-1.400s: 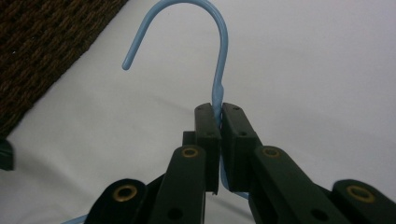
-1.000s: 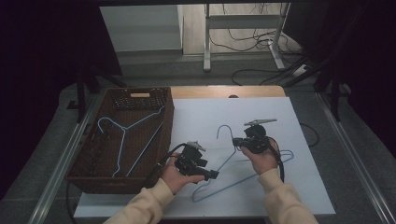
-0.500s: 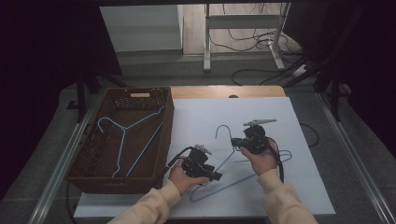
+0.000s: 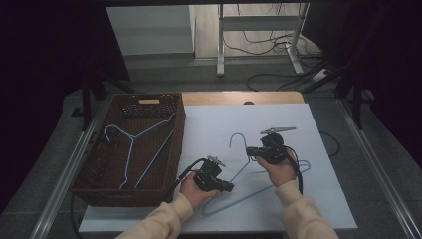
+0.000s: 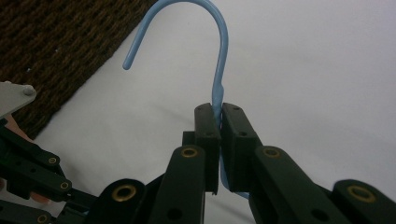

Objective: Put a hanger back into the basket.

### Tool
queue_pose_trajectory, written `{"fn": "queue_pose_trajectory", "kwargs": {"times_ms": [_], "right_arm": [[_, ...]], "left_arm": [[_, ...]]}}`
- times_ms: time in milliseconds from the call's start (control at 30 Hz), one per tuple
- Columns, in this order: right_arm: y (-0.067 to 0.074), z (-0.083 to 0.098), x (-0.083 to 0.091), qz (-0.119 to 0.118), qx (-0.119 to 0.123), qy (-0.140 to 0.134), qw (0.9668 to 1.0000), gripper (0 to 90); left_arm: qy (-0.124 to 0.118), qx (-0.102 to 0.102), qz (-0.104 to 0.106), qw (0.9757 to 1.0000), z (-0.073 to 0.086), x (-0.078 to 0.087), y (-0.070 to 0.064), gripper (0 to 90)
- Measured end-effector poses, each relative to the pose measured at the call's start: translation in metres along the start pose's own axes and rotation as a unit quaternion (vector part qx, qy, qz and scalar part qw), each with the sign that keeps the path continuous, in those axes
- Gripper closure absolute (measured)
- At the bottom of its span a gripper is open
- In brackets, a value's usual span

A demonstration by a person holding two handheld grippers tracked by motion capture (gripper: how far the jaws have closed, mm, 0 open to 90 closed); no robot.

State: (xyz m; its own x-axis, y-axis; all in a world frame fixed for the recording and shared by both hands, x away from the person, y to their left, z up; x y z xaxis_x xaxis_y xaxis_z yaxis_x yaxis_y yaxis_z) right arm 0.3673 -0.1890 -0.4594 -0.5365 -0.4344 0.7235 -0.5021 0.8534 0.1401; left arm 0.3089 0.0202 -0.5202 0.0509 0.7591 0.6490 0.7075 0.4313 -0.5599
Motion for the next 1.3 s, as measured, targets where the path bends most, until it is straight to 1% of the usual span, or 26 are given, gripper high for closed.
{"fn": "queue_pose_trajectory", "kwargs": {"times_ms": [100, 133, 167, 200, 233, 267, 300, 333, 433, 533, 567, 667, 733, 767, 833, 900, 933, 967, 1000, 1033, 1067, 1100, 1133, 1167, 1200, 1300], "right_arm": [[-0.002, -0.001, 0.004, -0.007, -0.003, -0.008, 0.9999, 85.0], [-0.003, -0.002, 0.005, -0.012, -0.004, -0.012, 0.9999, 83.5], [-0.003, -0.002, 0.005, -0.012, -0.004, -0.012, 0.9999, 83.5], [-0.004, -0.002, 0.007, -0.020, -0.007, -0.016, 0.9996, 79.7], [-0.006, -0.003, 0.013, -0.035, -0.013, -0.029, 0.9989, 73.8], [-0.006, -0.003, 0.013, -0.035, -0.013, -0.029, 0.9989, 73.8], [-0.009, -0.005, 0.022, -0.046, -0.016, -0.049, 0.9976, 66.4], [-0.010, -0.005, 0.028, -0.049, -0.019, -0.060, 0.9968, 63.0], [-0.014, -0.005, 0.040, -0.058, -0.023, -0.079, 0.9949, 58.6], [-0.020, -0.002, 0.057, -0.061, -0.023, -0.103, 0.9926, 53.0], [-0.026, 0.002, 0.067, -0.059, -0.025, -0.113, 0.9916, 49.9], [-0.032, 0.006, 0.074, -0.054, -0.027, -0.122, 0.9907, 47.3], [-0.041, 0.012, 0.083, -0.053, -0.033, -0.132, 0.9893, 45.6], [-0.049, 0.017, 0.091, -0.049, -0.038, -0.138, 0.9885, 43.9], [-0.053, 0.019, 0.095, -0.048, -0.039, -0.142, 0.9879, 43.6], [-0.064, 0.025, 0.107, -0.044, -0.048, -0.153, 0.9861, 42.1], [-0.064, 0.025, 0.107, -0.044, -0.048, -0.153, 0.9861, 42.1], [-0.070, 0.029, 0.111, -0.043, -0.054, -0.158, 0.9851, 41.7], [-0.073, 0.031, 0.112, -0.042, -0.054, -0.157, 0.9852, 41.6], [-0.075, 0.032, 0.112, -0.040, -0.055, -0.156, 0.9854, 41.5], [-0.075, 0.032, 0.112, -0.040, -0.055, -0.156, 0.9854, 41.5], [-0.078, 0.035, 0.111, -0.040, -0.058, -0.152, 0.9858, 41.1], [-0.078, 0.035, 0.111, -0.040, -0.058, -0.152, 0.9858, 41.1], [-0.079, 0.036, 0.107, -0.040, -0.059, -0.146, 0.9868, 40.4], [-0.079, 0.037, 0.105, -0.041, -0.057, -0.143, 0.9872, 39.7], [-0.077, 0.037, 0.100, -0.043, -0.053, -0.134, 0.9886, 38.0]], "left_arm": [[-0.013, 0.004, 0.006, 0.9999, -0.001, 0.005, -0.002, 86.3], [-0.023, 0.005, 0.015, 0.9996, -0.001, 0.007, -0.004, 86.4], [-0.023, 0.005, 0.015, 0.9996, -0.001, 0.007, -0.004, 86.4], [-0.030, 0.004, 0.019, 0.9994, -0.002, 0.009, -0.005, 86.4], [-0.043, 0.007, 0.029, 0.9986, -0.003, 0.014, -0.008, 86.5], [-0.043, 0.007, 0.029, 0.9986, -0.003, 0.014, -0.008, 86.5], [-0.053, 0.005, 0.034, 0.9980, -0.003, 0.020, -0.011, 86.5], [-0.058, 0.004, 0.038, 0.9976, -0.004, 0.023, -0.013, 86.5], [-0.068, 0.007, 0.047, 0.9966, -0.004, 0.028, -0.016, 86.5], [-0.080, 0.006, 0.056, 0.9952, -0.005, 0.037, -0.021, 86.5], [-0.088, 0.006, 0.063, 0.9941, -0.006, 0.043, -0.024, 86.5], [-0.095, 0.005, 0.066, 0.9933, -0.007, 0.049, -0.027, 86.5], [-0.102, 0.002, 0.068, 0.9925, -0.008, 0.056, -0.032, 86.5], [-0.105, 0.000, 0.067, 0.9922, -0.009, 0.060, -0.034, 86.5], [-0.113, -0.001, 0.070, 0.9912, -0.010, 0.067, -0.037, 86.5], [-0.124, -0.001, 0.076, 0.9894, -0.011, 0.079, -0.040, 86.5], [-0.124, -0.001, 0.076, 0.9894, -0.011, 0.079, -0.040, 86.5], [-0.133, -0.007, 0.076, 0.9881, -0.012, 0.089, -0.043, 86.5], [-0.133, -0.007, 0.076, 0.9881, -0.012, 0.089, -0.043, 86.5], [-0.138, -0.008, 0.075, 0.9875, -0.013, 0.094, -0.044, 86.5], [-0.145, -0.008, 0.075, 0.9866, -0.013, 0.100, -0.044, 86.5], [-0.155, -0.010, 0.076, 0.9850, -0.013, 0.111, -0.044, 86.5], [-0.155, -0.010, 0.076, 0.9850, -0.013, 0.111, -0.044, 86.5], [-0.160, -0.011, 0.075, 0.9843, -0.013, 0.116, -0.044, 86.5], [-0.170, -0.009, 0.076, 0.9825, -0.011, 0.126, -0.043, 86.5], [-0.183, -0.005, 0.079, 0.9799, -0.008, 0.140, -0.040, 86.5]]}}
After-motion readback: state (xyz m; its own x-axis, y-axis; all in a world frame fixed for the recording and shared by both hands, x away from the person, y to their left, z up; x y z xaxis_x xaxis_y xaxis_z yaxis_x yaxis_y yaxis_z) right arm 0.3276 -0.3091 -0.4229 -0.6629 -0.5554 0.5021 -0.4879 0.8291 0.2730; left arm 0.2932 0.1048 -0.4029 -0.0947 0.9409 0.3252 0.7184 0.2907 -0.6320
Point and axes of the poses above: each handheld gripper's, and its own axes: x roughly backward along the jaws, z roughly out of its underside, y roughly to its left, the point moved 1 cm from there along -x, roughly forward along the jaws, and after that the axes turned 8 degrees about z, right-handed, at the moved point
